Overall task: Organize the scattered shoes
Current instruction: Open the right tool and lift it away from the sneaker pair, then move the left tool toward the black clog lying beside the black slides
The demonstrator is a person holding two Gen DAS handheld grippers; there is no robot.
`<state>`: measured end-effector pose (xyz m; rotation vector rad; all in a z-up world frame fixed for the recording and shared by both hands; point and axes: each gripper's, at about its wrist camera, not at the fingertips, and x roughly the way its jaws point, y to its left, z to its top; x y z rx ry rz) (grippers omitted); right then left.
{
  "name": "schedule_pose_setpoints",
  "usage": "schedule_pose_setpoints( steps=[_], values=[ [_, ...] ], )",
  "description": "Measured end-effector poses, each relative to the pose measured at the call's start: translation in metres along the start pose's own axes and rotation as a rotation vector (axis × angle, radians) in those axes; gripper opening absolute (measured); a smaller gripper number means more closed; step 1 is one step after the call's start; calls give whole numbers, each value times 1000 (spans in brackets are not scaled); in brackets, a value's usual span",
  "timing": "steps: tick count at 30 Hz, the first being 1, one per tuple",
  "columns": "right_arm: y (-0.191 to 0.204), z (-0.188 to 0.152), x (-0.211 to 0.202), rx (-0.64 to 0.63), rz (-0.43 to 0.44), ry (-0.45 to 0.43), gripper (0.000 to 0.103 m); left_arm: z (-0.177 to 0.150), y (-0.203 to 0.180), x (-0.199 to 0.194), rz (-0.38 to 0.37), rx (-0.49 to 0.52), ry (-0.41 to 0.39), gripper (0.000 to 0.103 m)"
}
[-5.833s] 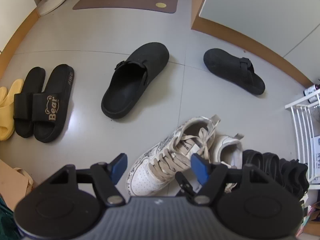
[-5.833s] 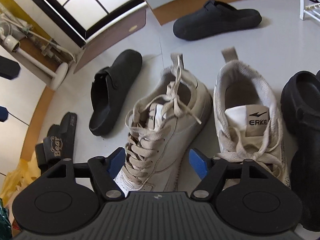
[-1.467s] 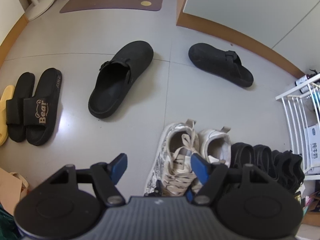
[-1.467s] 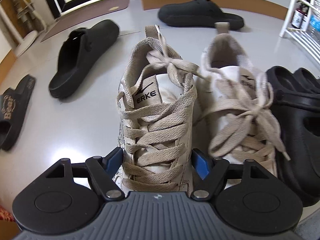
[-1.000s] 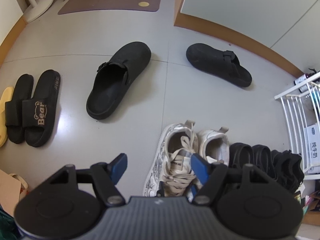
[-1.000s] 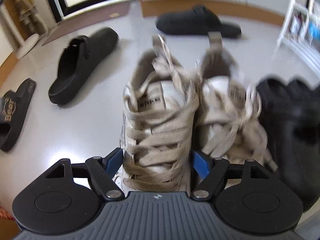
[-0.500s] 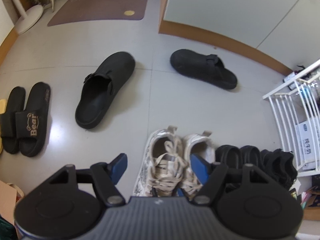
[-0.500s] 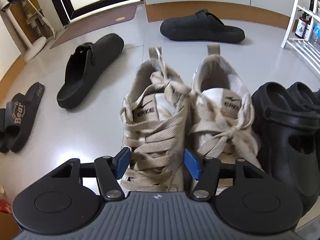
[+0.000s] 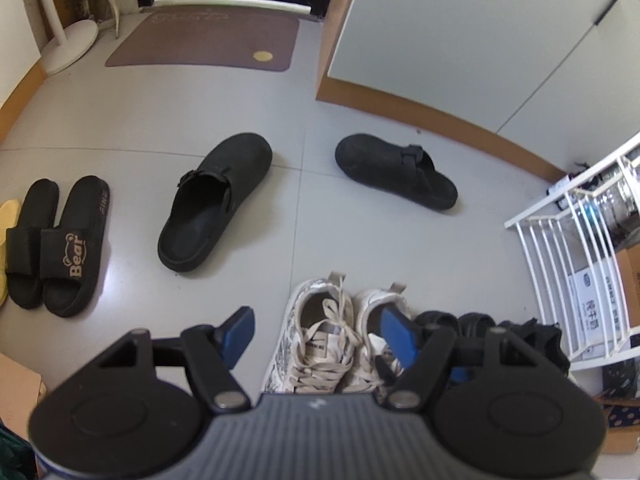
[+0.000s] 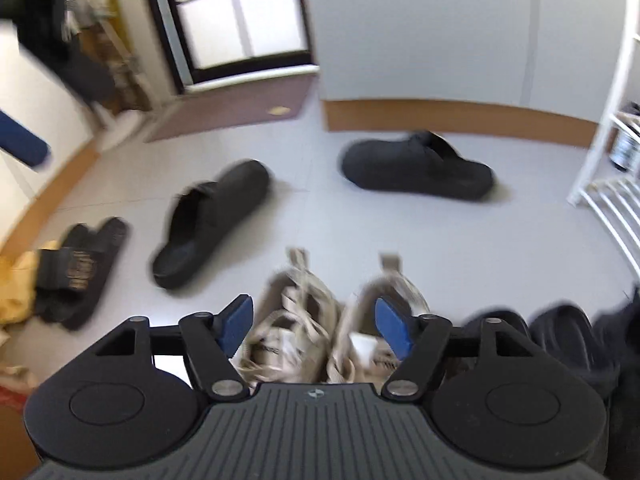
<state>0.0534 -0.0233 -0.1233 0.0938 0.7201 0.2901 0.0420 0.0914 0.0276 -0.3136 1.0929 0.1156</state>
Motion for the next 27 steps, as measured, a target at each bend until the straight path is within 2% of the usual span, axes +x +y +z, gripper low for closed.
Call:
schedule_pose_setpoints(
  steps=[4, 5, 6, 9, 11, 14, 18, 23, 27],
  values=[
    [-15, 50, -34, -90, -1, 6, 74, 2, -3, -4, -5, -27, -17, 73],
    [-21, 67, -47, -89, -3, -4, 76, 2, -6, -4, -5, -30, -19, 73],
    [-25, 76, -54, -82, -7, -8, 83, 2, -11, -3, -4, -27, -21, 73],
    [-38, 118, -94, -161, -35, -11, 86, 1, -26, 0, 0, -7, -23, 73],
    [-42, 123, -113, -234, -52, -36, 89, 0, -33, 4, 5, 0, -22, 73],
    [-60, 116, -127, -196, 7, -63, 89, -1, -40, 12, 16, 0, -14, 73],
    [-68, 116, -116, -191, 11, -43, 89, -3, -41, 23, 55, -18, -3, 73],
    [-83, 108, -110, -81, 70, -2, 89, -5, -41, 26, 76, -34, -9, 73],
    [-89, 98, -106, -90, 22, 22, 89, -11, -41, 29, 116, -30, -11, 73]
  ],
)
